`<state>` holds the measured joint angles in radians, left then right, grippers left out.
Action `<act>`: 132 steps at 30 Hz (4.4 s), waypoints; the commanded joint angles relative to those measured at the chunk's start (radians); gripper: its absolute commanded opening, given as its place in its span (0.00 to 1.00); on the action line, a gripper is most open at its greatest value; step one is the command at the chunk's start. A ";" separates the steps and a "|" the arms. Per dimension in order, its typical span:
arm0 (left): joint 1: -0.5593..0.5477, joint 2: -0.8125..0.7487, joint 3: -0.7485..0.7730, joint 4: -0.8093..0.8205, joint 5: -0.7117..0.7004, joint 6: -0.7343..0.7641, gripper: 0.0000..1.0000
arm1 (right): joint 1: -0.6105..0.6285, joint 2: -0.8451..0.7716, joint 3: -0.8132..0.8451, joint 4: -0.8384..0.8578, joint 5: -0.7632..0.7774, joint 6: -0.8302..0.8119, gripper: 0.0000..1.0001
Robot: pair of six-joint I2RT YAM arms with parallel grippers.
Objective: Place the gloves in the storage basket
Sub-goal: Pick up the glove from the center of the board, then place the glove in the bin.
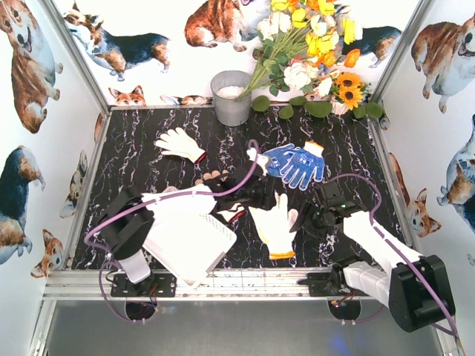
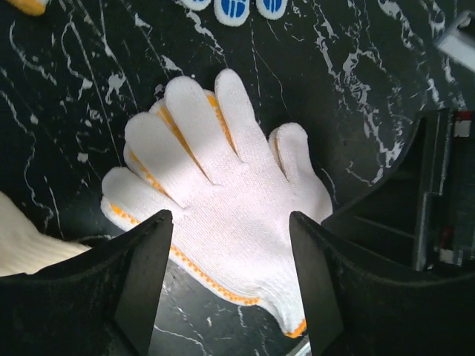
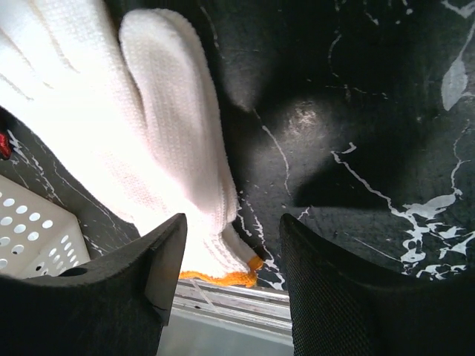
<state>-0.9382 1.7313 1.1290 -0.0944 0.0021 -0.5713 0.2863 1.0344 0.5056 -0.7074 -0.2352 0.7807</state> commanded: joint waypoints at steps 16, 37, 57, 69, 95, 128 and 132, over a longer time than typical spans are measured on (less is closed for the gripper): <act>0.022 0.016 -0.239 0.152 0.021 -0.452 0.54 | -0.042 0.043 -0.095 0.167 -0.094 0.011 0.48; 0.018 0.110 -0.284 0.278 0.049 -0.484 0.37 | -0.042 0.171 -0.124 0.208 -0.082 -0.003 0.38; 0.012 0.024 -0.304 0.381 0.060 -0.415 0.00 | -0.042 0.091 -0.102 0.217 -0.166 0.018 0.00; 0.012 -0.074 -0.269 0.241 0.014 -0.382 0.00 | -0.041 0.073 -0.006 0.133 -0.254 -0.011 0.00; 0.127 -0.397 -0.261 -0.282 -0.011 -0.269 0.00 | 0.240 0.493 0.477 0.022 -0.360 -0.096 0.00; 0.440 -0.721 -0.213 -0.750 -0.032 -0.137 0.00 | 0.509 0.859 1.020 -0.071 -0.277 -0.126 0.00; 0.472 -0.747 -0.209 -0.812 -0.048 -0.134 0.00 | 0.544 0.901 1.073 -0.080 -0.267 -0.126 0.00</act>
<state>-0.4988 1.0168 0.8890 -0.8135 -0.0326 -0.7326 0.7971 1.8946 1.5059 -0.7807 -0.5182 0.6743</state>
